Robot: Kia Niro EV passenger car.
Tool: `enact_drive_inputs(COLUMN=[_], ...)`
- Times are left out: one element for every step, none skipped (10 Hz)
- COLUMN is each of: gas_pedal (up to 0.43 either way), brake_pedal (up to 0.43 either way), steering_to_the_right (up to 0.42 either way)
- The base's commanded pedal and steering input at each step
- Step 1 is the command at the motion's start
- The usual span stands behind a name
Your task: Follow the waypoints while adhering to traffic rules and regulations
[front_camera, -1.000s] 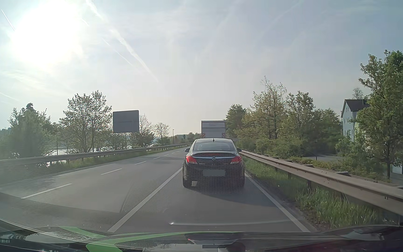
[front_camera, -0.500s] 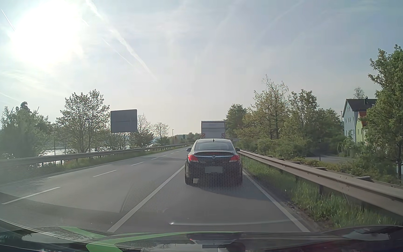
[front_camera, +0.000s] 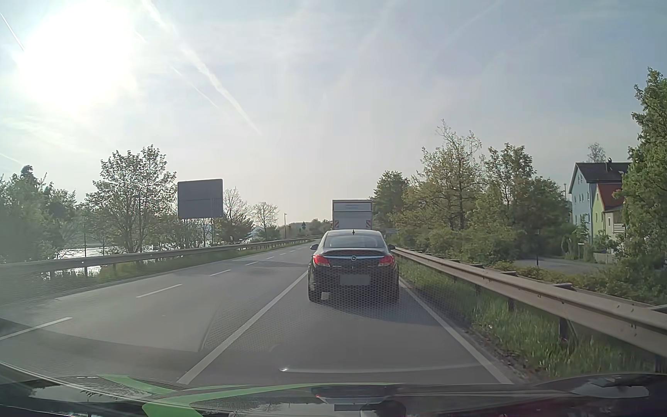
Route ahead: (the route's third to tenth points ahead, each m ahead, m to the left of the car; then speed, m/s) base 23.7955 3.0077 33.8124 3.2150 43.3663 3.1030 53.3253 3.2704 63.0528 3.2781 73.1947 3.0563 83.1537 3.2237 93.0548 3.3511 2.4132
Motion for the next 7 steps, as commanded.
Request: enact_drive_inputs(gas_pedal=[0.047, 0.039, 0.028, 0.028, 0.02, 0.008, 0.0], brake_pedal=[0.0, 0.0, 0.0, 0.0, 0.0, 0.0, 0.0], steering_to_the_right=[0.0, -0.001, -0.002, -0.002, -0.003, -0.003, -0.003])
